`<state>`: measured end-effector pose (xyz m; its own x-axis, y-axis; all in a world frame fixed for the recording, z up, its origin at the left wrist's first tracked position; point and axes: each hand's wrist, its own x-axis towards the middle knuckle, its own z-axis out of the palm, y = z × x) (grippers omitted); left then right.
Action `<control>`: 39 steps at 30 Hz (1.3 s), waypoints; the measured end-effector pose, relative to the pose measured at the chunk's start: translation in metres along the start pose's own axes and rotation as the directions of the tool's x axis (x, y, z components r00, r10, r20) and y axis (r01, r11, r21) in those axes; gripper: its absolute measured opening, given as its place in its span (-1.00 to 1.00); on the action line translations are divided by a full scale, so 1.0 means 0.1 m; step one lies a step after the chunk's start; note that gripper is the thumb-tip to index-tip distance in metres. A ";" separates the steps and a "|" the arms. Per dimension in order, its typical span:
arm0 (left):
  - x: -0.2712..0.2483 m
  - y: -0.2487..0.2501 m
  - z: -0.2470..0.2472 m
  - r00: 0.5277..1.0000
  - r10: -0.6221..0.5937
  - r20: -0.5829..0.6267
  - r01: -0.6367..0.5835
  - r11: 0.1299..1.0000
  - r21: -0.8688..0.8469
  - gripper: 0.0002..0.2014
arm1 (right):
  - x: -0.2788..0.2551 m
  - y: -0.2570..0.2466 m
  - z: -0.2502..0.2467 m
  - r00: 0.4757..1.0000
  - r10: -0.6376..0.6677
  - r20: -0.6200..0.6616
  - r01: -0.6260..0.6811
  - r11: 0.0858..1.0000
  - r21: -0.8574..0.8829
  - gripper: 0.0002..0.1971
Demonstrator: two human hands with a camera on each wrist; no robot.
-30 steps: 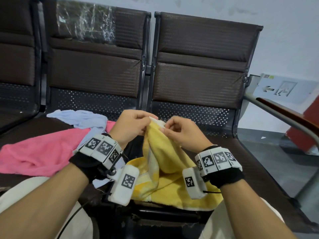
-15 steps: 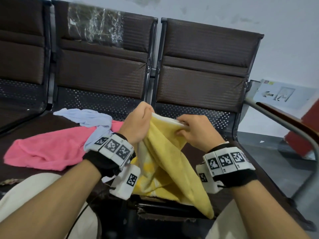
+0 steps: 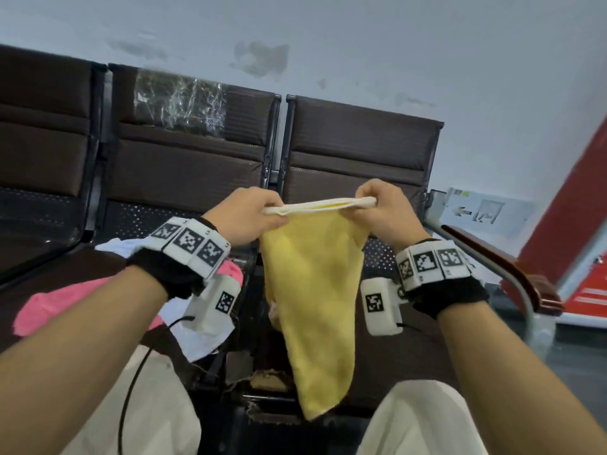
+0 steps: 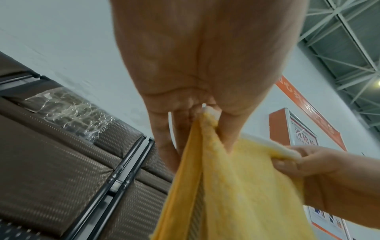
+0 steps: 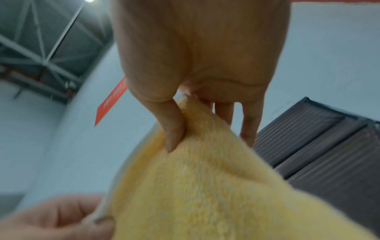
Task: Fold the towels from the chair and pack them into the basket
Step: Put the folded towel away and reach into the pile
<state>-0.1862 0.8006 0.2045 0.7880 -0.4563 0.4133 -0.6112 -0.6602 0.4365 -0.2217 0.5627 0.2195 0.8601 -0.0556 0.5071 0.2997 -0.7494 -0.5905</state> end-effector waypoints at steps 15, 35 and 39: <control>0.95 -0.05 0.02 0.905 -0.181 -0.385 0.112 0.974 -0.196 -0.88 | 0.69 0.13 0.12 0.967 0.017 -0.253 -0.001 0.998 0.063 -0.89; -1.27 -0.21 1.49 0.960 -0.199 0.196 0.266 0.863 -0.429 -0.98 | -1.99 0.95 0.75 0.800 0.464 0.380 -0.500 0.866 -0.003 -0.38; -1.27 -0.27 1.56 0.962 -0.215 0.168 0.271 0.837 -0.475 -0.91 | -1.96 1.06 0.75 0.802 0.439 0.404 -0.469 0.883 -0.028 -0.56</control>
<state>-0.2583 0.7836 0.0153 0.9021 -0.3971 0.1690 -0.3335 -0.3928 0.8570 -0.3273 0.5433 0.0108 0.9885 -0.1069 -0.1066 -0.1506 -0.6538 -0.7415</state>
